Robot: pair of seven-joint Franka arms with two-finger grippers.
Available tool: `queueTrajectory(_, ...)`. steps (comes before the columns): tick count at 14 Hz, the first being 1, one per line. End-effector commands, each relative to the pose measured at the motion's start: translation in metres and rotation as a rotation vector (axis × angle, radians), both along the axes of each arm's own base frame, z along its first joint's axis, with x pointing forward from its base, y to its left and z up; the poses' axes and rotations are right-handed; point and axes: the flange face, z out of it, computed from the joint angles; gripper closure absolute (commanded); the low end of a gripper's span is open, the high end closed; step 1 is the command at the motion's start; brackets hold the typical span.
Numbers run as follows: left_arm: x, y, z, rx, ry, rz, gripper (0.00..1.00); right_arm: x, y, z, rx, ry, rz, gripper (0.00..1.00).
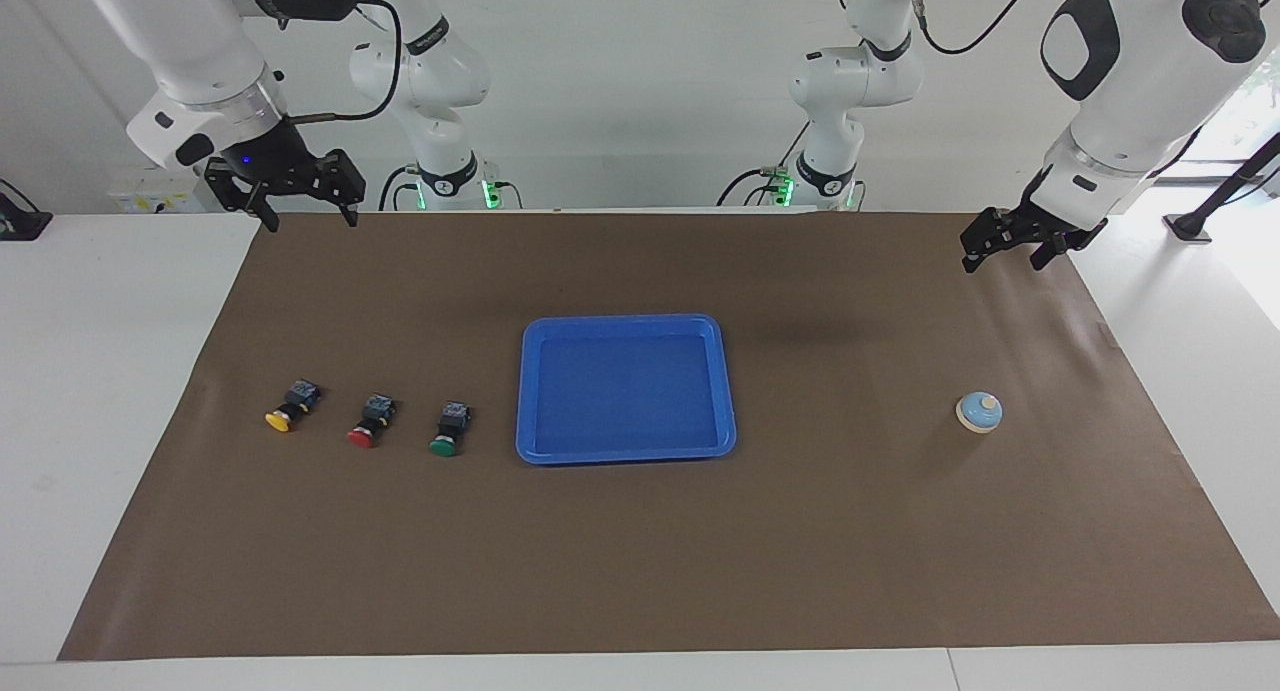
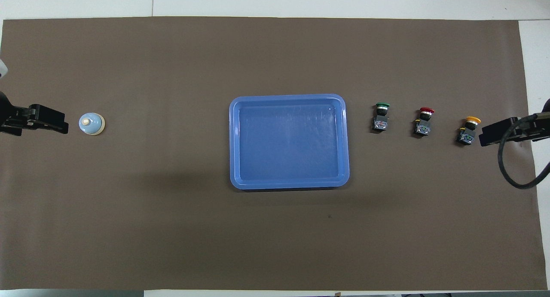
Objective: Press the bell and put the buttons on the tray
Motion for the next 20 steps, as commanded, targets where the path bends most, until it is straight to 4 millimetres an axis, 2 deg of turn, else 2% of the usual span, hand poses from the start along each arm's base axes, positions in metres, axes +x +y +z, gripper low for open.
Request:
queueTrajectory(1,-0.002,0.001,0.007,0.011,-0.012,0.007,0.00,-0.002,-0.001,0.001,0.024,0.013,0.006,0.00)
queueTrajectory(8,-0.001,0.001,0.007,0.011,-0.026,0.012,0.00,-0.002,-0.001,0.001,0.024,0.013,0.006,0.00)
queueTrajectory(9,0.001,0.002,0.004,0.011,-0.043,0.015,0.11,-0.002,-0.001,0.001,0.024,0.013,0.006,0.00)
queueTrajectory(10,0.003,0.004,0.005,0.011,-0.063,0.017,0.59,-0.002,-0.001,0.001,0.024,0.013,0.006,0.00)
queueTrajectory(11,0.002,0.007,0.002,0.011,-0.067,0.021,0.95,-0.002,-0.001,0.001,0.024,0.013,0.006,0.00)
queueTrajectory(12,0.000,0.008,-0.001,0.011,-0.064,0.024,1.00,-0.002,-0.001,0.001,0.024,0.013,0.006,0.00)
queueTrajectory(13,0.000,0.009,-0.005,0.011,-0.058,0.026,1.00,-0.002,-0.001,0.001,0.024,0.013,0.006,0.00)
queueTrajectory(14,0.001,0.020,-0.012,0.012,-0.057,0.044,1.00,-0.002,-0.001,0.001,0.024,0.013,0.006,0.00)
queueTrajectory(16,0.007,0.030,-0.028,0.012,-0.067,0.056,1.00,-0.002,-0.001,0.001,0.024,0.013,0.006,0.00)
queueTrajectory(19,0.027,0.049,-0.070,0.014,-0.069,0.074,1.00,-0.002,-0.001,0.001,0.024,0.013,0.006,0.00)
queueTrajectory(20,0.037,0.054,-0.091,0.013,-0.066,0.067,1.00,-0.002,-0.001,0.001,0.024,0.013,0.006,0.00)
